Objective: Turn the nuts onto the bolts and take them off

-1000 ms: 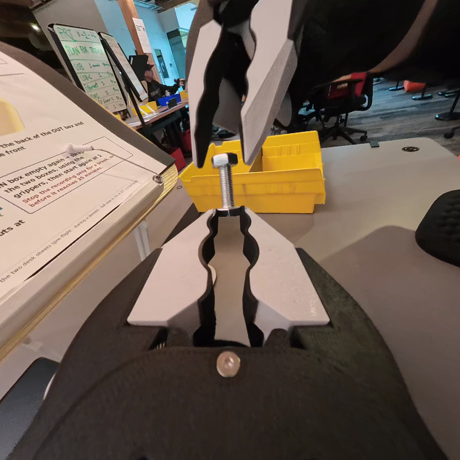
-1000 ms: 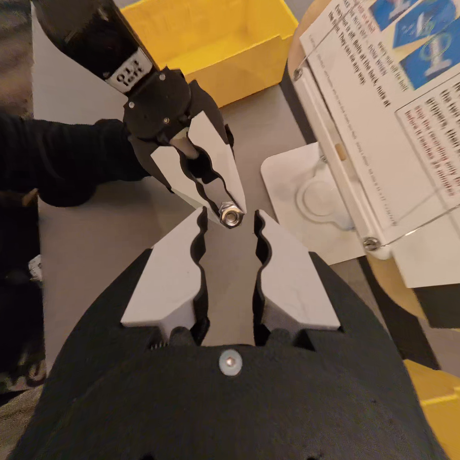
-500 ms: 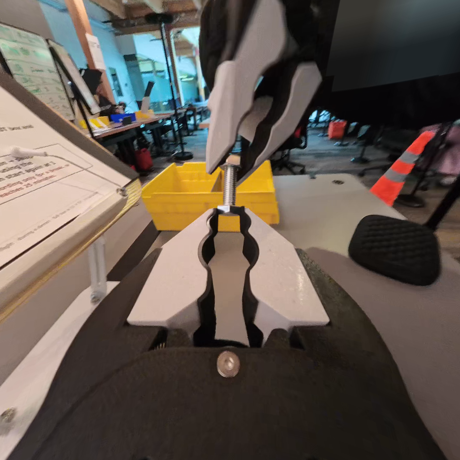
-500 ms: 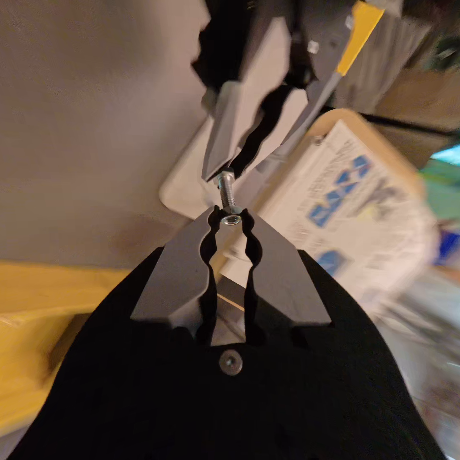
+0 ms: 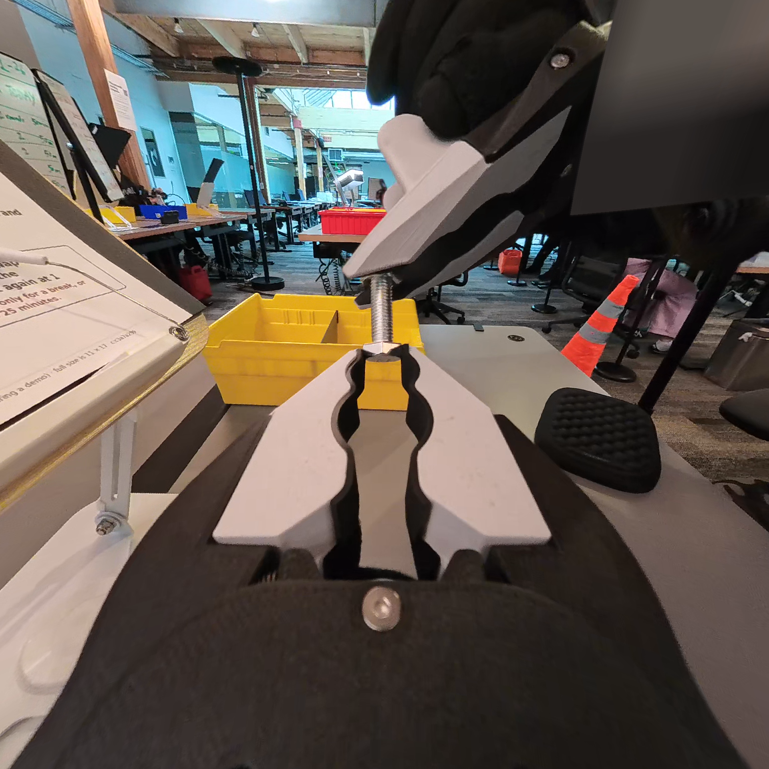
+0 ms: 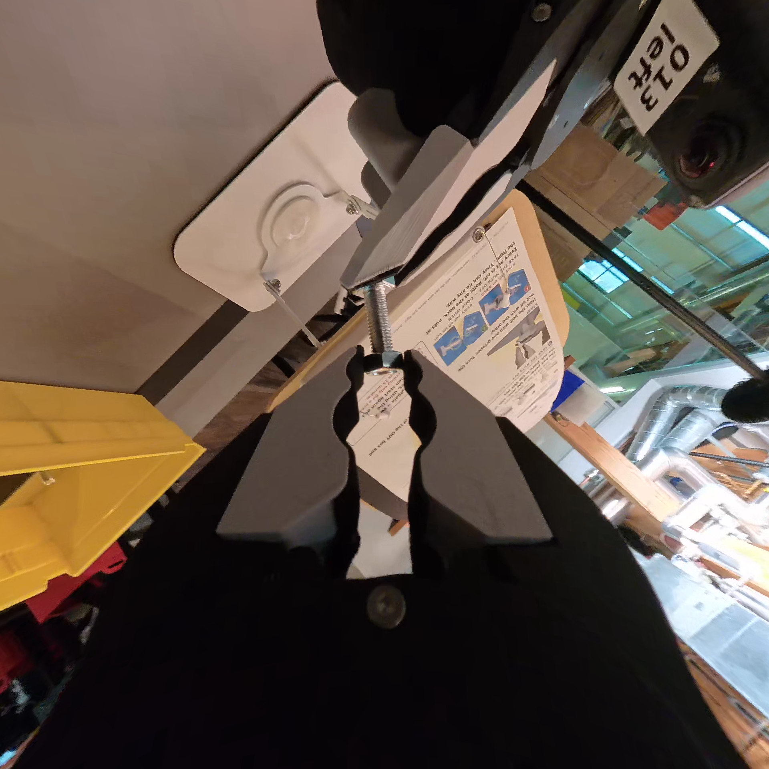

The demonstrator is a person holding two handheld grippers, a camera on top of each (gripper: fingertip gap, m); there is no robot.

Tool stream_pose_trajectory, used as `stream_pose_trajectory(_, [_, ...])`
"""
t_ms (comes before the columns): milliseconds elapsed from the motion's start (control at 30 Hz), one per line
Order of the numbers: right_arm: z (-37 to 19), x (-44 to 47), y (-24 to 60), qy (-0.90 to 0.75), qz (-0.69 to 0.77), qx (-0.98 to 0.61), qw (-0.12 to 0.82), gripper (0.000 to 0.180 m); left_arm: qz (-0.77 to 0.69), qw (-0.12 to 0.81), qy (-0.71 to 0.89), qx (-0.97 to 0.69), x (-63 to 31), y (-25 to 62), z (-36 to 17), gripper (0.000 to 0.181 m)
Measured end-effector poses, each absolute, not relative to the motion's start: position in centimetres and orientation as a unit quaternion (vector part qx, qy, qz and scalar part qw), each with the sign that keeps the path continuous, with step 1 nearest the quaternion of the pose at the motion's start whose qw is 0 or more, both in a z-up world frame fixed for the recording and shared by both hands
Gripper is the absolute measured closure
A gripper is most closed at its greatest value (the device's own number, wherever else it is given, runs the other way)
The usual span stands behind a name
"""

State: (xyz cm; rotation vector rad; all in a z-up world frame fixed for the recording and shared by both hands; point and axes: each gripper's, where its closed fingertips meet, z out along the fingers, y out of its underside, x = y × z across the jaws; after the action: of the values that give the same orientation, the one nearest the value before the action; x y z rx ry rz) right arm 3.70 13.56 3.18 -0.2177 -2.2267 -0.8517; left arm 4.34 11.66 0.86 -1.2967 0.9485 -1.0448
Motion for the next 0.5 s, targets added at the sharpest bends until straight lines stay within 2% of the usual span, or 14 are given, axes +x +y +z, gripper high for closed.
stream_pose_trajectory(33, [3.2,3.6,13.6,-0.866,-0.327,-0.093,0.366,0.162,-0.445,0.577,0.403,-0.554,4.3,11.8,0.9,0.165])
stream_pose_trajectory(133, [3.4,3.2,13.7,-0.864,-0.314,-0.109,0.379,0.122,-0.446,0.583,0.397,-0.551,4.1,11.8,1.2,0.165])
stream_pose_trajectory(300, [4.0,4.0,14.0,-0.86,-0.206,-0.241,0.4,0.124,-0.435,0.594,0.39,-0.553,3.6,12.2,1.3,0.165])
stream_pose_trajectory(433, [3.8,4.6,13.4,-0.789,0.064,-0.494,0.361,0.132,-0.407,0.606,0.395,-0.559,3.6,12.5,1.3,0.165])
stream_pose_trajectory(500, [4.2,4.4,12.6,-0.736,0.194,-0.556,0.334,0.138,-0.399,0.608,0.397,-0.561,3.8,12.6,1.2,0.165])
